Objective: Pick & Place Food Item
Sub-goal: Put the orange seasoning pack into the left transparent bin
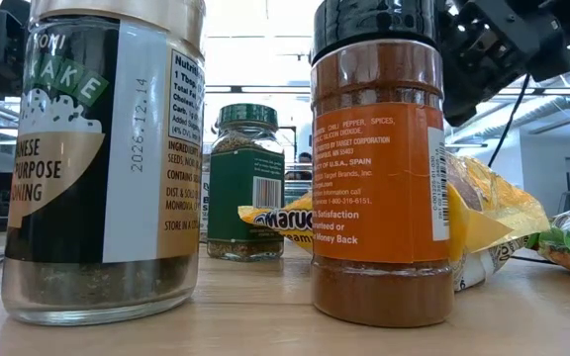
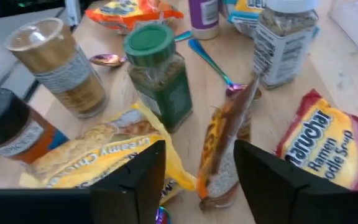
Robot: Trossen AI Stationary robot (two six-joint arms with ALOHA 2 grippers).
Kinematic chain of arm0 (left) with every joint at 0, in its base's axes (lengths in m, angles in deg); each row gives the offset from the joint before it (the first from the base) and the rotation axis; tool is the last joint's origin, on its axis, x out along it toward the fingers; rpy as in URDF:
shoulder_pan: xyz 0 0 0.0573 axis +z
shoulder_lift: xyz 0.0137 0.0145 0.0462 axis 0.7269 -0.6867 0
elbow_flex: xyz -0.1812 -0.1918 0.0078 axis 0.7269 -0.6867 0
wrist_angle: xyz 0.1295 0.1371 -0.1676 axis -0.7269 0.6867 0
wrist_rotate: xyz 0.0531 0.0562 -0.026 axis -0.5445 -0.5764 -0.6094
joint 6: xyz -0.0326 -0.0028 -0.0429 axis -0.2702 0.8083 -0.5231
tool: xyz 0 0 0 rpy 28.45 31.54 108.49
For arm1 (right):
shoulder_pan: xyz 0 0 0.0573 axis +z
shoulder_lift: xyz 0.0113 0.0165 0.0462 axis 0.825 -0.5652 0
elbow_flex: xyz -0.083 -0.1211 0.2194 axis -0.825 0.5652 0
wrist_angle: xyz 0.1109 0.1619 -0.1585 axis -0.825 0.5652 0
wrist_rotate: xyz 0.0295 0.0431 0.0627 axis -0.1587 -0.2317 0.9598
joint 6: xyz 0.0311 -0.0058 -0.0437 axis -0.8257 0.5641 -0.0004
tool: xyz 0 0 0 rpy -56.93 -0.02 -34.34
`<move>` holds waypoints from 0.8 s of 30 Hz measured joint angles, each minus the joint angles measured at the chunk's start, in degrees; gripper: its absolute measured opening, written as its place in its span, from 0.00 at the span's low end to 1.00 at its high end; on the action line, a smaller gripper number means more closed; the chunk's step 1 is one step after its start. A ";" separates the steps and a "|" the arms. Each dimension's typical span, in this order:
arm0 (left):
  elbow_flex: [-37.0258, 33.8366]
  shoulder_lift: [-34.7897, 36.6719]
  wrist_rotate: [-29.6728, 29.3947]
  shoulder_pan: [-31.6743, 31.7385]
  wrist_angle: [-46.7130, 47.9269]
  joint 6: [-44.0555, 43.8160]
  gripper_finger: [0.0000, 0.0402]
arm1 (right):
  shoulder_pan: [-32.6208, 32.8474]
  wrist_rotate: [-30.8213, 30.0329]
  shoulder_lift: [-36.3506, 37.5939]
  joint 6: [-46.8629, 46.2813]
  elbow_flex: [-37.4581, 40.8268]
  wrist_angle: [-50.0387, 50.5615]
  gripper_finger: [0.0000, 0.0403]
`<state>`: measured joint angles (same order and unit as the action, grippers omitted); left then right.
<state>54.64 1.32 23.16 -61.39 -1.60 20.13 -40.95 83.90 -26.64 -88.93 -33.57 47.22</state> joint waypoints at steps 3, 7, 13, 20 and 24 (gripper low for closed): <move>-0.01 0.00 0.00 -0.01 -0.03 0.00 0.93 | 0.00 -1.78 -0.52 -0.10 0.00 0.51 0.36; -0.01 0.00 0.04 0.01 -0.07 -0.45 0.93 | -0.02 -1.60 -0.37 -0.61 0.02 0.58 0.23; -0.01 -0.02 0.05 0.00 -0.60 -1.76 0.93 | -0.02 -1.47 3.58 0.75 0.02 0.93 0.04; -0.01 0.00 0.11 0.02 -5.55 -13.38 0.93 | -0.01 -1.70 11.20 2.09 0.00 4.48 0.01; -0.01 0.00 0.10 -0.01 -7.96 -17.71 0.93 | 0.11 -4.01 12.91 2.54 0.02 8.44 0.01</move>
<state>54.63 1.32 23.26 -61.39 -9.56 2.43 -40.84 79.89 -13.74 -86.39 -33.55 55.66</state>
